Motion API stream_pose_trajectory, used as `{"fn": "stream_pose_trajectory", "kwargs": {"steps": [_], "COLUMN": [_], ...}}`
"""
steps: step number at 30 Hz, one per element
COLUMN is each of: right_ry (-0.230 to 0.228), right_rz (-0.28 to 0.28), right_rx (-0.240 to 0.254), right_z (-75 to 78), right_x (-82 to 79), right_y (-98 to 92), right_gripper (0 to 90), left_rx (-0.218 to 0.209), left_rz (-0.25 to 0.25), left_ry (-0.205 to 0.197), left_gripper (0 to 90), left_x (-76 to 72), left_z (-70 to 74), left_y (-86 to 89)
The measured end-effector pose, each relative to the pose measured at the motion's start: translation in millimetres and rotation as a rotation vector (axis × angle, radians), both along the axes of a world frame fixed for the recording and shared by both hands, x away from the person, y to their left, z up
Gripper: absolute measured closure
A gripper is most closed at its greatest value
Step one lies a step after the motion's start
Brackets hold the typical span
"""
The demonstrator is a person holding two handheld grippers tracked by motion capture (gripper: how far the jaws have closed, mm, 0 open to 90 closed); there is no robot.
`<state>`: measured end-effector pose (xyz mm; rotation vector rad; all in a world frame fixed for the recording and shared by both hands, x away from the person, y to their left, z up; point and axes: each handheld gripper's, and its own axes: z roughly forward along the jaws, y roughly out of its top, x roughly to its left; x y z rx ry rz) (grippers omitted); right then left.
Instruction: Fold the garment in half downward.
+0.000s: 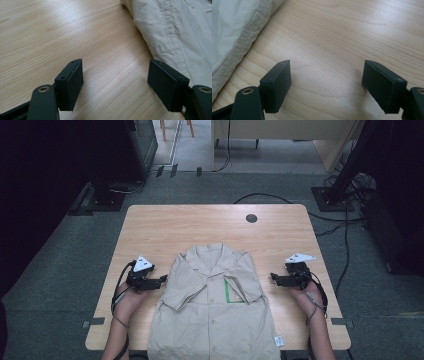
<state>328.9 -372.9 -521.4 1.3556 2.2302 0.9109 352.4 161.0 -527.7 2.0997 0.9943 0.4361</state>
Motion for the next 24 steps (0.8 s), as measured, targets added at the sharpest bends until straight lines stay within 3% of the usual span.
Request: {"fn": "stream_pose_trajectory", "kwargs": {"steps": [3, 9, 12, 14, 18, 24], "right_ry": [0.008, -0.014, -0.02, -0.028, -0.035, -0.058], "right_rz": [0.003, 0.013, 0.021, 0.025, 0.039, 0.038], "right_rx": [0.005, -0.003, 0.013, 0.023, 0.0, 0.015], "right_z": [1.1, 2.0, 2.8, 4.3, 6.9, 10.9], "right_x": [0.5, 4.2, 8.0, 9.4, 12.3, 17.5], "right_y": [1.2, 6.2, 9.0, 11.3, 16.2, 19.8], "right_gripper": [25.2, 25.2, 27.2, 28.2, 28.2, 31.6], "left_rx": [-0.023, -0.01, -0.057, -0.067, -0.043, -0.026], "left_rz": [0.012, 0.029, 0.054, 0.047, 0.028, 0.001], "left_ry": [0.01, 0.024, 0.049, 0.032, 0.012, -0.014], "left_gripper": [26.7, 26.8, 26.8, 26.9, 26.8, 26.9], "left_x": [2.8, 7.6, 11.4, 11.5, 11.7, 11.7], "left_z": [0.2, 3.7, 7.4, 9.4, 12.9, 18.4], "left_y": [2.3, 0.8, 1.5, 0.7, -3.0, -8.7]}}
